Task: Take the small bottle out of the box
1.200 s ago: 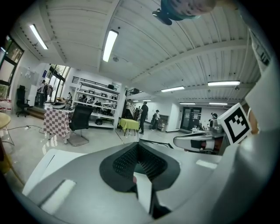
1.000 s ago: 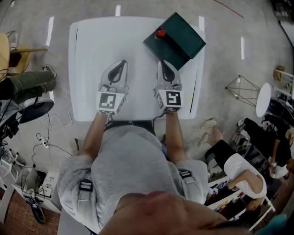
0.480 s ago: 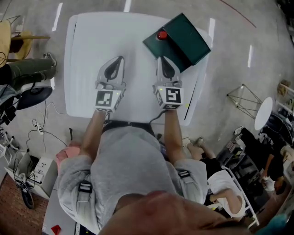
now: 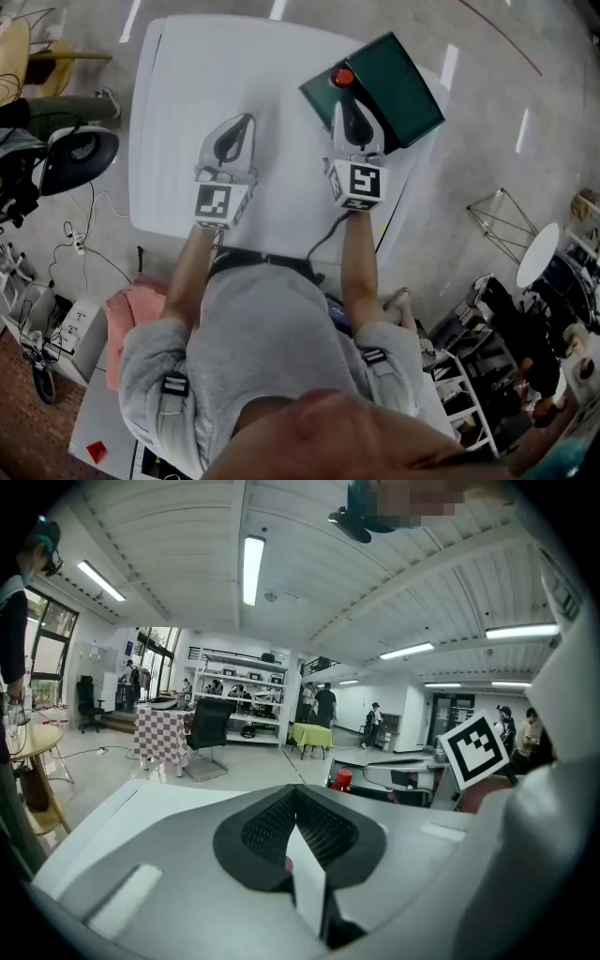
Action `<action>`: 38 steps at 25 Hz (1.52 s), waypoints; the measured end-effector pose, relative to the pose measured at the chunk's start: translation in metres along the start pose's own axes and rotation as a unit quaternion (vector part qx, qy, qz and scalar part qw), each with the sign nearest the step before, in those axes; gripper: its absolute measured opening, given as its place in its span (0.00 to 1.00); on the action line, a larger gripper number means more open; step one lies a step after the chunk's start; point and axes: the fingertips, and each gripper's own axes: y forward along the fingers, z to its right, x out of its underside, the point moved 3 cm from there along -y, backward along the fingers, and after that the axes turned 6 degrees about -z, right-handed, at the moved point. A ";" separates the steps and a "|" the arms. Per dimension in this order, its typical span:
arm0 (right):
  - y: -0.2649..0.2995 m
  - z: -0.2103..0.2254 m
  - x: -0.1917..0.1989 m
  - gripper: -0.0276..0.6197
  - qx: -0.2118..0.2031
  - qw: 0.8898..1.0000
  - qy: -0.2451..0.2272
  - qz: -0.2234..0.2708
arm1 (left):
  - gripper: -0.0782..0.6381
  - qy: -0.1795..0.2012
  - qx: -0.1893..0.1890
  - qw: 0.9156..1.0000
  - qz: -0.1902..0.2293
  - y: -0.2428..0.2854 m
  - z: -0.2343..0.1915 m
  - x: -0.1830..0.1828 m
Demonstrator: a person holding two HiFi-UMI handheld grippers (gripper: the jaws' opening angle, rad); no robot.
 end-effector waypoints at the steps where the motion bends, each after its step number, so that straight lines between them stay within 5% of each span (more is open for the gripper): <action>1: 0.004 0.003 -0.002 0.16 0.000 1.000 -0.001 0.002 | 0.12 0.000 -0.002 1.000 -0.002 0.000 -0.001 0.001; 13: 0.041 0.016 -0.004 0.36 -0.005 1.000 0.001 -0.019 | 0.12 -0.003 -0.013 1.000 -0.016 -0.006 -0.006 0.012; 38: 0.061 0.016 0.003 0.26 0.012 0.999 -0.009 -0.043 | 0.12 -0.004 -0.019 1.000 -0.022 -0.012 -0.017 0.020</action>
